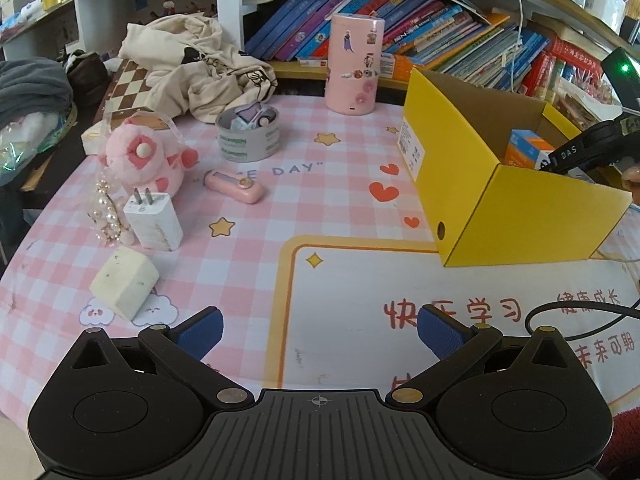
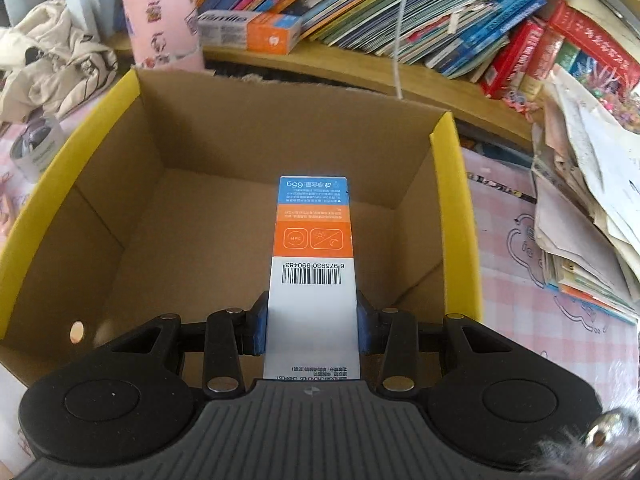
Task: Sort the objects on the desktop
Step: 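Lift the toothpaste box with the right tool and carry it over the yellow box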
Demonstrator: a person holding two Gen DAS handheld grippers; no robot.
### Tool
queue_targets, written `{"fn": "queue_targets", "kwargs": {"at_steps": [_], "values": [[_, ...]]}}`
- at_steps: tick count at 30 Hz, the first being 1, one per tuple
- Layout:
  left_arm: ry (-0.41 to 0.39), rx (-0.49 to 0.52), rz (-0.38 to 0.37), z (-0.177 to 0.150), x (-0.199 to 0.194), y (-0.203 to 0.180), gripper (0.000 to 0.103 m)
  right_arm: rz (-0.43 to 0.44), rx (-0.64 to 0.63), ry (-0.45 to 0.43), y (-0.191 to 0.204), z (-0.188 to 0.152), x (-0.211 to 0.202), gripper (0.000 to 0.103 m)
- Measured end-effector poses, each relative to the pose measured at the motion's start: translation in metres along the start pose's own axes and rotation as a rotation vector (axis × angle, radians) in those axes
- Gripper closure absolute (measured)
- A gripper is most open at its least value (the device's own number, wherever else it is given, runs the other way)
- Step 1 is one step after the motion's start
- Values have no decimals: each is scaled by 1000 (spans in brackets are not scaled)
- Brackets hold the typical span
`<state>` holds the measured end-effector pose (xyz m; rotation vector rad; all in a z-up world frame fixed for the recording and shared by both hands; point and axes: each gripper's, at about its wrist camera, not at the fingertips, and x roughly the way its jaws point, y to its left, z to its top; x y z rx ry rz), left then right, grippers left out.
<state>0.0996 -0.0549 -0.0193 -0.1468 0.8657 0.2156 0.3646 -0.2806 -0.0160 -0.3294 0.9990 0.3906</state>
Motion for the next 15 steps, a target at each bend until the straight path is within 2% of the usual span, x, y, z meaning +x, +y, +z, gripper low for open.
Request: {"fn": "queue_targets", "kwargs": {"at_steps": [6,15], "values": [[3,8,8,-2,-1,-10,0,27,-19,31,0,-2,10,66],[-4,-3,31,-3,-3,-17,0,60,-30,18,1,-3,9,66]]}}
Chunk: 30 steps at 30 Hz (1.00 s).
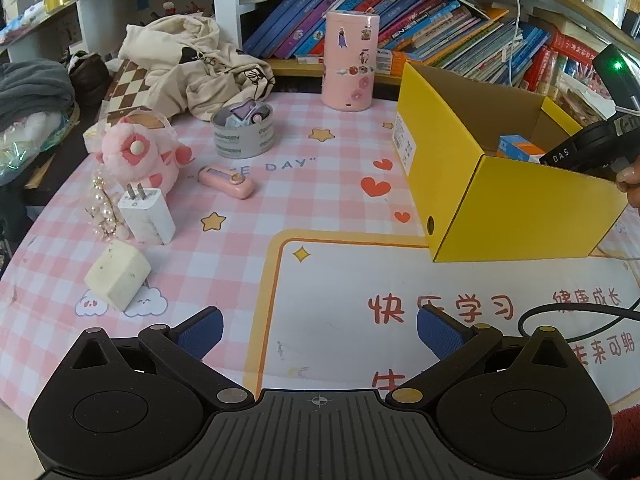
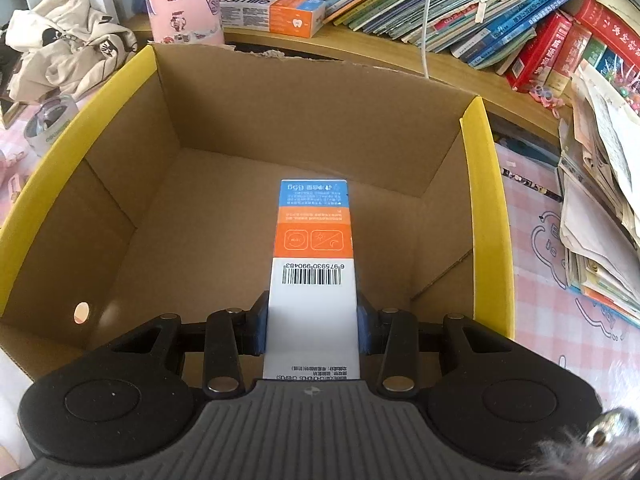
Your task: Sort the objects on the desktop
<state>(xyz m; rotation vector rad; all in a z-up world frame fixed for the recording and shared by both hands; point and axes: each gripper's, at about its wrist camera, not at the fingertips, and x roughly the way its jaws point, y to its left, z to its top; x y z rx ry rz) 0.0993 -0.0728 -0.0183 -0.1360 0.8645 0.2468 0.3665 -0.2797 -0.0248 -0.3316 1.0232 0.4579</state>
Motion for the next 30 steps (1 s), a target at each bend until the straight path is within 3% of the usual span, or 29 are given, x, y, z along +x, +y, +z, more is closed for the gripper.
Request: {"fn": "queue_targets", "kwargs": {"at_steps": [6,14,18,21,25,30], "values": [[-40,-51,85,7,-2,15,0,25,2,-57,-1,-1,-10,66],[-113,-113,163,12,-15,41,0,93,10,-272,2,6,-77,66],[-115,-145,198,10,-12,63,0,192,18,-389,19,6,-126,66],[-107,-157,209,9,-6,82,0,290,-34,-450,56,-5,-158,66],[-97,-142,195,8,1,104,0,385,-134,-415,122,-13,-165,66],[-48,-93,169,4,9,123,0,416,-187,-267,211,-16,-107,66]]}}
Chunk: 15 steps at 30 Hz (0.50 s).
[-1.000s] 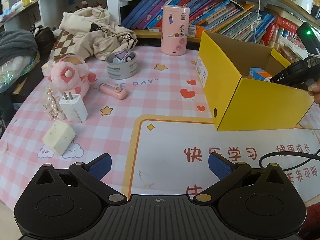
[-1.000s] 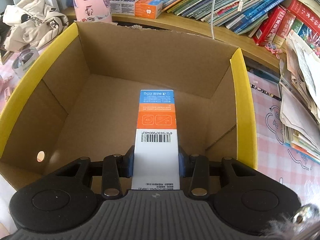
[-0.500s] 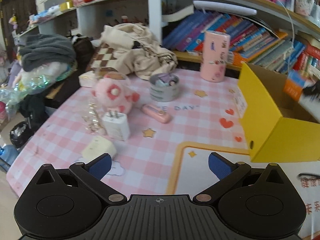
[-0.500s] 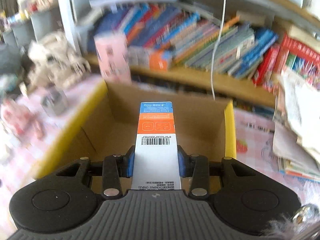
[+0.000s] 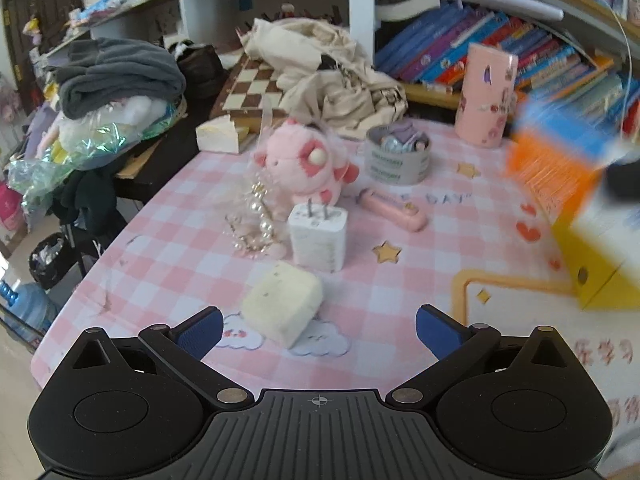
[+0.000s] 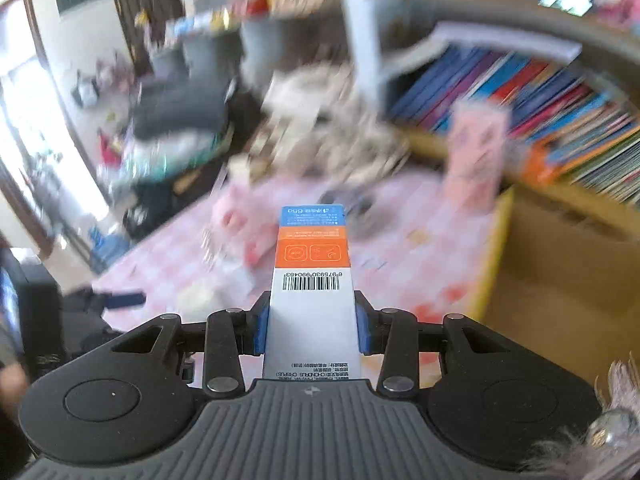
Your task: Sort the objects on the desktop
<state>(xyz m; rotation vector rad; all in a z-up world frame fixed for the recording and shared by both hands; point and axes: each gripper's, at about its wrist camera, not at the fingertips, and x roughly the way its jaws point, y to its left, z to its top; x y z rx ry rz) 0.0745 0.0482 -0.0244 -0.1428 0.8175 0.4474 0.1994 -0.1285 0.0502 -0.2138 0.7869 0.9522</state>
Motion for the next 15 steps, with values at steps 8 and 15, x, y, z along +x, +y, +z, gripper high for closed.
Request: {"fn": "queue_targets", "kwargs": {"at_steps": [8,15], "values": [[39,132,-111,-17,-2,15,0,-70,47,44,31,-5,52,26],[18,218,-153,-14,6,30,0,-171,85,175,36,-45,60,25]]}}
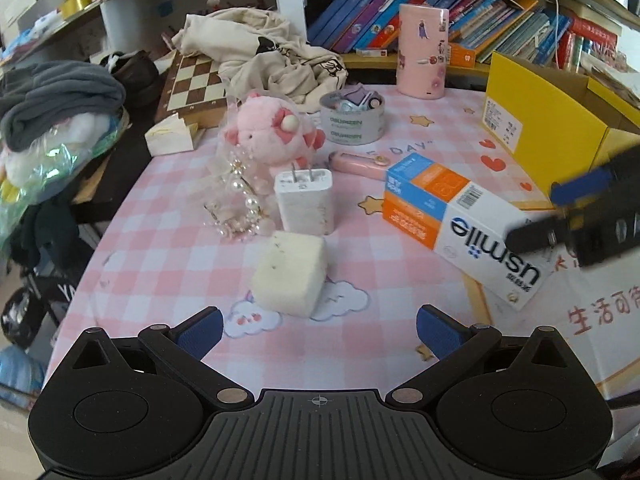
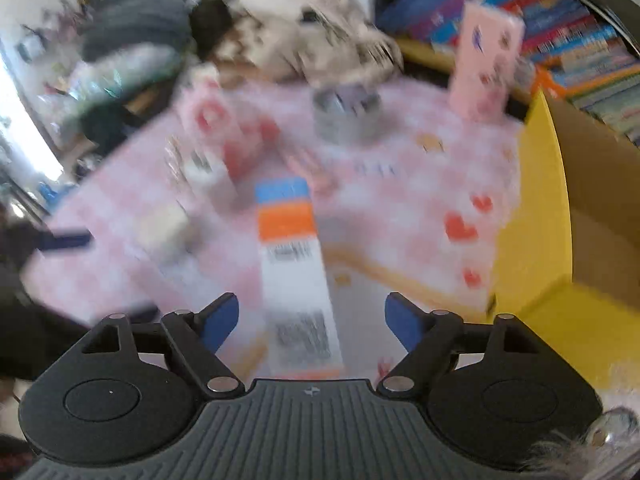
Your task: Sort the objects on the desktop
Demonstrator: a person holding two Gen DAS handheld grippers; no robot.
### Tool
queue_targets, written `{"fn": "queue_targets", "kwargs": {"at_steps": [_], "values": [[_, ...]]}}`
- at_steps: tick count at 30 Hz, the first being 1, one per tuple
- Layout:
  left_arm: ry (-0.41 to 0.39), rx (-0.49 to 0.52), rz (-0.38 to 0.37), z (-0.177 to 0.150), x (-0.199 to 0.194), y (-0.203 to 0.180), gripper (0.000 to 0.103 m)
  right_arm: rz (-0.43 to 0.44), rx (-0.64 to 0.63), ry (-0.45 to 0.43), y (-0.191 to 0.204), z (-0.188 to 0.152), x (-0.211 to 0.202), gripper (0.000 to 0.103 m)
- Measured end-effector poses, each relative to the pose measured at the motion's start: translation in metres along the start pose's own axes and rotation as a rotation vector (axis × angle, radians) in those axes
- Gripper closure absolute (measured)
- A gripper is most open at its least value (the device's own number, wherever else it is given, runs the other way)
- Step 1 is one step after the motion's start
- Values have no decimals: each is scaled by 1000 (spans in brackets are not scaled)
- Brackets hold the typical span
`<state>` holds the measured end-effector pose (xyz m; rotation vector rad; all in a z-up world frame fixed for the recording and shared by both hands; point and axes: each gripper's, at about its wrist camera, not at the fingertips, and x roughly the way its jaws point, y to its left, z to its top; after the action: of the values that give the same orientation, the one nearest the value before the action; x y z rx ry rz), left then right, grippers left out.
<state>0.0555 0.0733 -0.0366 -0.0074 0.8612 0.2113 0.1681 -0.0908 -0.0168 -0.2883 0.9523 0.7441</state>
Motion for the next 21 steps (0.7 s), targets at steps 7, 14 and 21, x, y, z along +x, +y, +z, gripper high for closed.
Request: {"fn": "queue_targets", "kwargs": {"at_steps": [7,14,21], "values": [[-18,73,-37,10,2,4,0,-32,97,-27,11,-13,-4,25],[-10,41,-103,11,4,10,0,-76,98,-47,22,-13,-9,25],[-14,-14,-105,11,6,22,0,-99,71,-44,28,-12,-3,23]]}}
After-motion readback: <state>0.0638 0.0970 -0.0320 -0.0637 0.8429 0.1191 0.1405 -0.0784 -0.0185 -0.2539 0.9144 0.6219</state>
